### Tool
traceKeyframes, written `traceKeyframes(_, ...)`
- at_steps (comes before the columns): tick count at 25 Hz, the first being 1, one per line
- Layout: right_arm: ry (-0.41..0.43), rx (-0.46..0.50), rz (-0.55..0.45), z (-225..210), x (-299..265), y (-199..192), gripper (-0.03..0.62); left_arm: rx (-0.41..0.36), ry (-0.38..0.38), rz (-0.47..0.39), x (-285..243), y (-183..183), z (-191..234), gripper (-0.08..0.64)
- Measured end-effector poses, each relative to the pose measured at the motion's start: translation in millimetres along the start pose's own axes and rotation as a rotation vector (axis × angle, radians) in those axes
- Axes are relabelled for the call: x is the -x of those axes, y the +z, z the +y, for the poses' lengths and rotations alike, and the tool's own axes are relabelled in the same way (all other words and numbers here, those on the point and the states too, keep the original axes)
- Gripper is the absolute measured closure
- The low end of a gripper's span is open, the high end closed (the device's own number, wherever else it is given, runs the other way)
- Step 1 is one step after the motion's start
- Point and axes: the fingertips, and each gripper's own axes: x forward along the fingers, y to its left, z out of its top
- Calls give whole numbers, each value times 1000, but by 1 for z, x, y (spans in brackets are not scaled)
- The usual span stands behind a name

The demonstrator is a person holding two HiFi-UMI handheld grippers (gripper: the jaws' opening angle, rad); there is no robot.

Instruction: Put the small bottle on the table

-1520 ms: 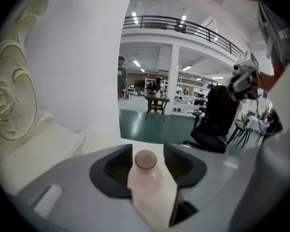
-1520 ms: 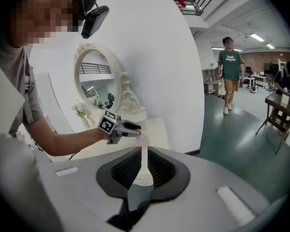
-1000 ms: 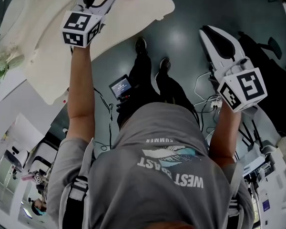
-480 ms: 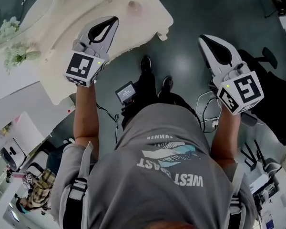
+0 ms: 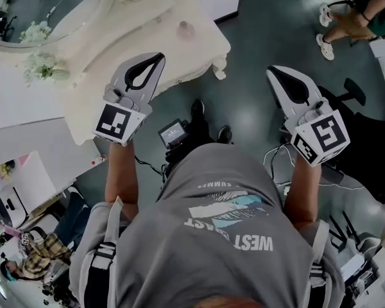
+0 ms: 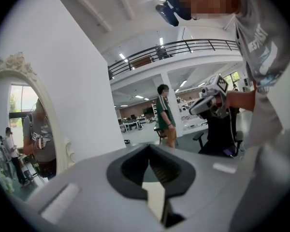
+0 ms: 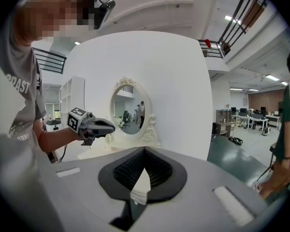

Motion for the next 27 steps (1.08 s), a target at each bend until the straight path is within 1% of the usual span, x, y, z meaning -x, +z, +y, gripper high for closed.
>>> traceKeyframes(7,11,60,-19,28,34,7,592,-6,48,-36,40,17,-23,558)
traceKeyframes(12,17,82,-33,41,51,10,592,11,78,-35,60,18,-35,558)
traceKeyframes(15,16,88,-38,46,62,10,592,-1,90,-53,68,20,-42,558)
traceKeyframes(17,15,89,-39,48,68,9,592,-4,94,-62,72,21,-48,558)
traceKeyframes(24,10,84,-40,51,86,2,592,-9,92,-52,78,24,-65,558)
traceKeyframes(27,9,78,-37,53,93,-1,592,9,89,-38,81,27,-72,558)
